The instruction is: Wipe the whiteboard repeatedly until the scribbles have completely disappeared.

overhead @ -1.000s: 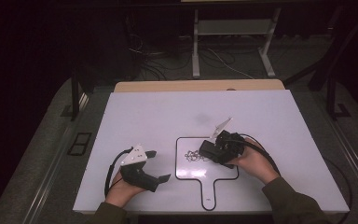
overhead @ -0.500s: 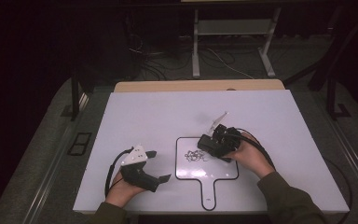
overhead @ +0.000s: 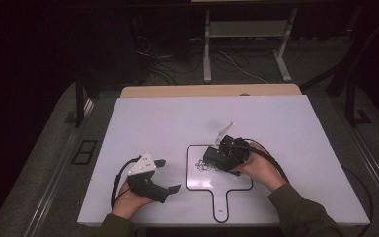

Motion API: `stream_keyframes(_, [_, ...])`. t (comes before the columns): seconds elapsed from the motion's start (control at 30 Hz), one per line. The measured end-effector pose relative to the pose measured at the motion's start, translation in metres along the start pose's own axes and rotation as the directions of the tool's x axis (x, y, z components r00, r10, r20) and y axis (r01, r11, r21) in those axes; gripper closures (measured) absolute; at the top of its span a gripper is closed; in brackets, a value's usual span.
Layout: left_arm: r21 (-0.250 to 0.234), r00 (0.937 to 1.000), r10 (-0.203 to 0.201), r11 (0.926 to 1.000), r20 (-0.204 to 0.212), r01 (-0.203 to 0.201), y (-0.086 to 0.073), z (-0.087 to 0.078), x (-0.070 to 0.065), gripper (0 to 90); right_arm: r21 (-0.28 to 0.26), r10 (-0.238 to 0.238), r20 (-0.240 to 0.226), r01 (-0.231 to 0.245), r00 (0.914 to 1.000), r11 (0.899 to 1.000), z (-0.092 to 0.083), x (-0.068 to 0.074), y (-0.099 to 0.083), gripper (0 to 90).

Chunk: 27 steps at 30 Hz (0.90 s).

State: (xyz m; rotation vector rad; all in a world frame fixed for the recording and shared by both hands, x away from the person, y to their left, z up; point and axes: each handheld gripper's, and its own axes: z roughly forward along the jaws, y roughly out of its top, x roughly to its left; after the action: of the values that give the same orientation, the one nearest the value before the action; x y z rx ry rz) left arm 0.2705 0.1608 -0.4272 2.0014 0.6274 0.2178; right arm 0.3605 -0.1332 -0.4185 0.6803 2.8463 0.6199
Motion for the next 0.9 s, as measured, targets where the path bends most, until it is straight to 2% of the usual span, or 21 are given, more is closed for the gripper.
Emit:
stream_keyframes(0.07, [-0.002, 1.0, -0.002, 1.0, 0.0, 0.002, 0.0, 0.0, 0.0, 0.0, -0.003, -0.006, -0.019, 0.006, 0.9998, 1.0, 0.0, 0.006, 0.002, 38.7])
stream_keyframes(0.23, [-0.003, 1.0, -0.003, 1.0, -0.002, 0.003, 0.0, -0.001, 0.0, 0.0, -0.004, -0.061, -0.044, 0.061, 0.9972, 0.998, 0.001, 0.019, 0.006, 38.6])
stream_keyframes(0.3, [-0.004, 1.0, -0.003, 1.0, -0.002, 0.003, 0.0, -0.001, 0.0, 0.0, 0.001, -0.054, -0.043, 0.054, 0.9976, 0.999, 0.001, 0.021, 0.008, 38.6])
stream_keyframes(0.4, [-0.003, 1.0, -0.002, 1.0, -0.002, 0.002, 0.0, -0.001, 0.0, 0.0, 0.002, -0.036, -0.032, 0.036, 0.9988, 0.999, 0.002, 0.013, 0.007, 38.6])
stream_keyframes(0.5, [-0.002, 1.0, -0.001, 1.0, -0.002, 0.001, 0.0, 0.0, 0.0, 0.0, 0.001, 0.004, -0.014, -0.003, 0.9999, 1.0, 0.002, 0.0, 0.005, 38.6])
stream_keyframes(0.73, [0.001, 1.0, -0.007, 1.0, -0.002, 0.007, -0.001, 0.0, 0.0, 0.0, -0.005, 0.083, 0.027, -0.083, 0.9962, 0.997, 0.0, -0.027, -0.003, 38.7])
stream_keyframes(0.8, [0.0, 1.0, -0.005, 1.0, -0.001, 0.005, 0.0, 0.0, 0.0, 0.0, -0.006, 0.097, 0.023, -0.097, 0.995, 0.995, 0.0, -0.027, -0.004, 38.6])
stream_keyframes(0.83, [0.001, 1.0, -0.006, 1.0, -0.002, 0.006, 0.0, 0.0, 0.0, 0.0, 0.001, 0.083, 0.033, -0.083, 0.996, 0.997, 0.0, -0.026, -0.003, 38.6])
stream_keyframes(0.9, [0.001, 1.0, -0.005, 1.0, -0.002, 0.005, 0.0, 0.001, 0.001, 0.0, 0.002, 0.069, 0.018, -0.069, 0.9974, 0.998, 0.001, -0.021, -0.002, 38.6])
